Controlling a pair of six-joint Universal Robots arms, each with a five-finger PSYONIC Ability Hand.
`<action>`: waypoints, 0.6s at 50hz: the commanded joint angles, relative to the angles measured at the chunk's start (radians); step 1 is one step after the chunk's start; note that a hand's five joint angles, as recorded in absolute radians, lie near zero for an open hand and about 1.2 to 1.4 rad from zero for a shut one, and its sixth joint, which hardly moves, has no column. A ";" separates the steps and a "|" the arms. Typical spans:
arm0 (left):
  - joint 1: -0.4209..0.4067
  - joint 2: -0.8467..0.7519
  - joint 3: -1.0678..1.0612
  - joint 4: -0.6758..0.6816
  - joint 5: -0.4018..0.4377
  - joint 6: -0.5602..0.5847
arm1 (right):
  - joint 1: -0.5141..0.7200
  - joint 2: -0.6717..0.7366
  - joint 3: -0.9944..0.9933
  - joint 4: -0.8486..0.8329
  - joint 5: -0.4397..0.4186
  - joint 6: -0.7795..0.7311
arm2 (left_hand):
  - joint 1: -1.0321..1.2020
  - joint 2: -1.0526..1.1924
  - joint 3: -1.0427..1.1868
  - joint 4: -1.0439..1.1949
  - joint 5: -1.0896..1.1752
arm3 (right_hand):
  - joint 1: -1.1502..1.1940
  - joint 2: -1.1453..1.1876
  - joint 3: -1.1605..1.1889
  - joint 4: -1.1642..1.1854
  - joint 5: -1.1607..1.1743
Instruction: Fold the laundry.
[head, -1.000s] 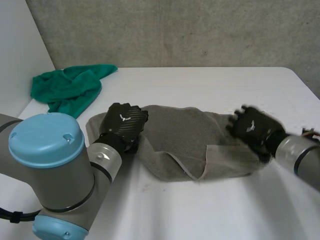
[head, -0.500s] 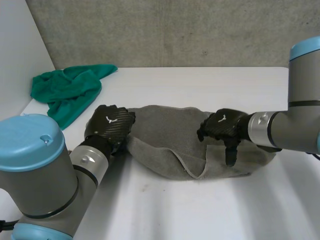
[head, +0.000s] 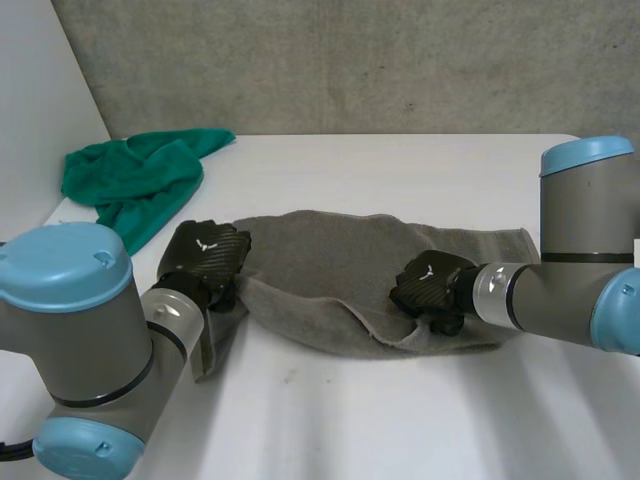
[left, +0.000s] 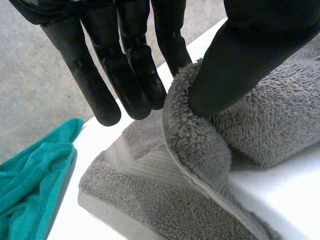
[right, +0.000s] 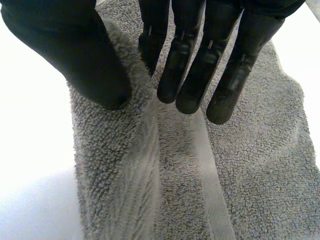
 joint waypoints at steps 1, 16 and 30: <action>0.010 -0.016 0.008 0.001 -0.003 -0.003 | -0.010 -0.025 0.008 0.007 0.001 0.026 | 0.247 0.199 0.202 0.195 0.249 | 0.431 0.251 0.257 0.252 0.281; 0.004 -0.016 0.013 -0.009 0.000 -0.093 | -0.172 -0.226 0.182 -0.197 0.184 0.353 | -0.200 -0.248 -0.245 -0.252 -0.198 | 0.431 0.251 0.257 0.252 0.281; 0.000 0.007 0.010 -0.245 -0.014 -0.358 | -0.179 -0.266 0.381 -0.427 0.185 0.439 | -0.692 -0.740 -0.737 -0.744 -0.690 | 0.431 0.251 0.257 0.252 0.281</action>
